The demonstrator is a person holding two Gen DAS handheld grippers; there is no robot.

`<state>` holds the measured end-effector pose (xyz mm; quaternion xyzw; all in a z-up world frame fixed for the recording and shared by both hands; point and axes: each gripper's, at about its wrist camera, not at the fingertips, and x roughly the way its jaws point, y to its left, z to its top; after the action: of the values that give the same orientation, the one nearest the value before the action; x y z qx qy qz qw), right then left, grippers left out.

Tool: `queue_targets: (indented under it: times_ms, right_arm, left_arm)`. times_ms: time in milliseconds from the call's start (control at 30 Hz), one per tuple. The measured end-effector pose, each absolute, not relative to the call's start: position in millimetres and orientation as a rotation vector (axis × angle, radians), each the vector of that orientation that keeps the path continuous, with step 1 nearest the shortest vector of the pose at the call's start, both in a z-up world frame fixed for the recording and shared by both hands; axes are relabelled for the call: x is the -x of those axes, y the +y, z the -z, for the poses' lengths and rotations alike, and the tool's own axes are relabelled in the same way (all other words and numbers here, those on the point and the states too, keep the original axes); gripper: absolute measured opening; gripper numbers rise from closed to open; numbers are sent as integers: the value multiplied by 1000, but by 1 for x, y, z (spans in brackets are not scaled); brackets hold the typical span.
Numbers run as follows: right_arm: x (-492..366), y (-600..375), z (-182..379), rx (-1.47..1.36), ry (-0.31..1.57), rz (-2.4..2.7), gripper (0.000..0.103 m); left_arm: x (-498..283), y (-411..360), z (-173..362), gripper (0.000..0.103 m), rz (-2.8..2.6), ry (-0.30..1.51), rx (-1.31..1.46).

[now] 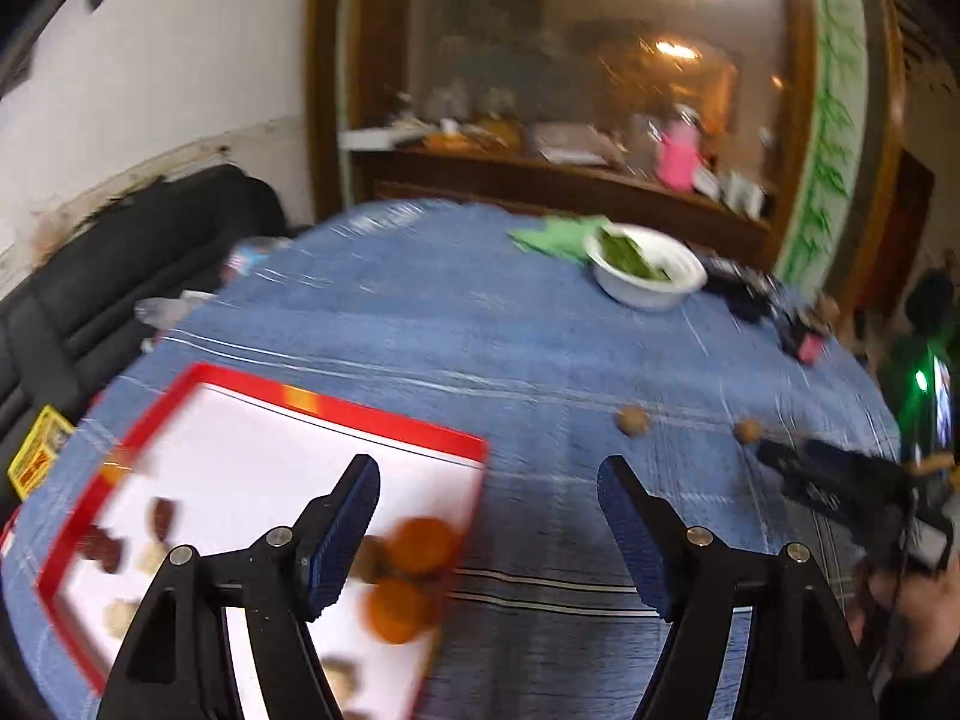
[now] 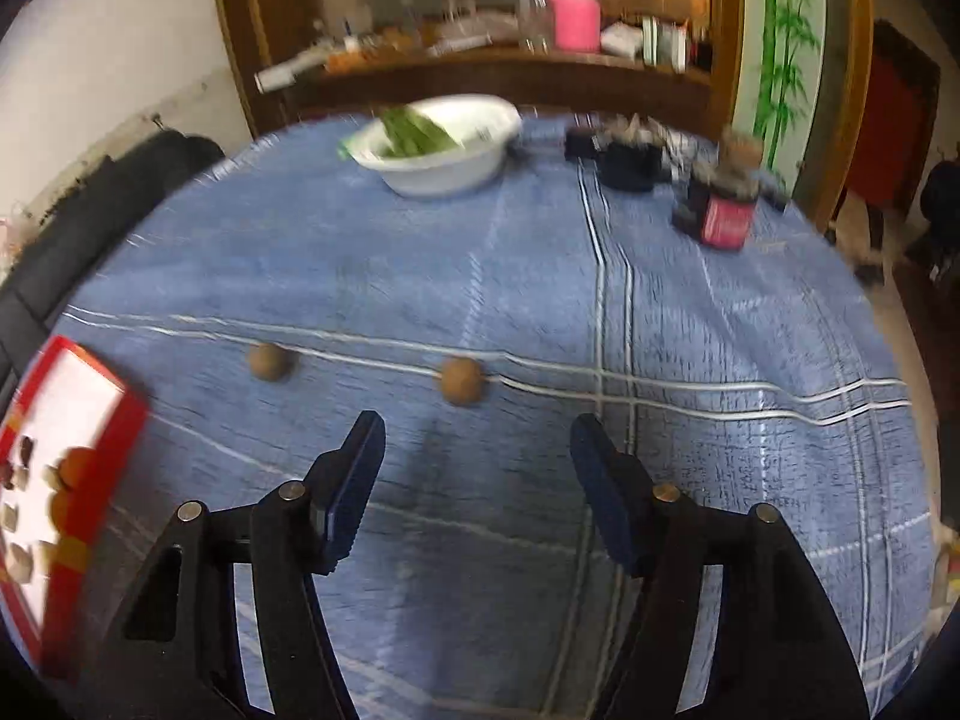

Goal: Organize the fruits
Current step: 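Grasp a small brown round fruit with the right tool while the left tool grasps another, then carry both small brown round fruits toward the tray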

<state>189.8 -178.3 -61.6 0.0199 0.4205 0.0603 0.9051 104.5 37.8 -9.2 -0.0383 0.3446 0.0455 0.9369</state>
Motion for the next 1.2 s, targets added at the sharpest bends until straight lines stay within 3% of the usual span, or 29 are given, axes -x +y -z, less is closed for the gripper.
queue_targets:
  times_ms: [133, 167, 200, 267, 400, 567, 667, 867, 1200]
  right_arm:
    - [-208, -169, 60, -4, 863, -157, 57]
    - [-217, -165, 63, 17, 878, -152, 51]
    - [-226, -162, 68, 31, 908, -140, 26]
    - [-237, -160, 75, 41, 934, -121, 19]
    - [-219, -177, 67, 0, 930, -129, 19]
    - [-170, -204, 50, -89, 872, -163, 19]
    - [-151, -211, 42, -132, 827, -180, 19]
    - [-149, -208, 44, -144, 814, -220, 19]
    - [-142, -196, 47, -83, 834, -209, 19]
  left_arm:
    - [-125, 21, 23, 73, -94, 755, 69]
    - [-132, 21, 25, 73, -97, 760, 70]
    - [-138, 16, 27, 73, -96, 758, 70]
    - [-148, 6, 31, 73, -77, 760, 56]
    - [-176, -22, 46, 63, -32, 788, 34]
    - [-217, -46, 64, 59, -48, 822, 29]
    - [-241, -56, 81, 23, -44, 909, 4]
    - [-227, -52, 81, 22, -37, 912, 9]
    - [-125, -41, 56, 22, 58, 850, 49]
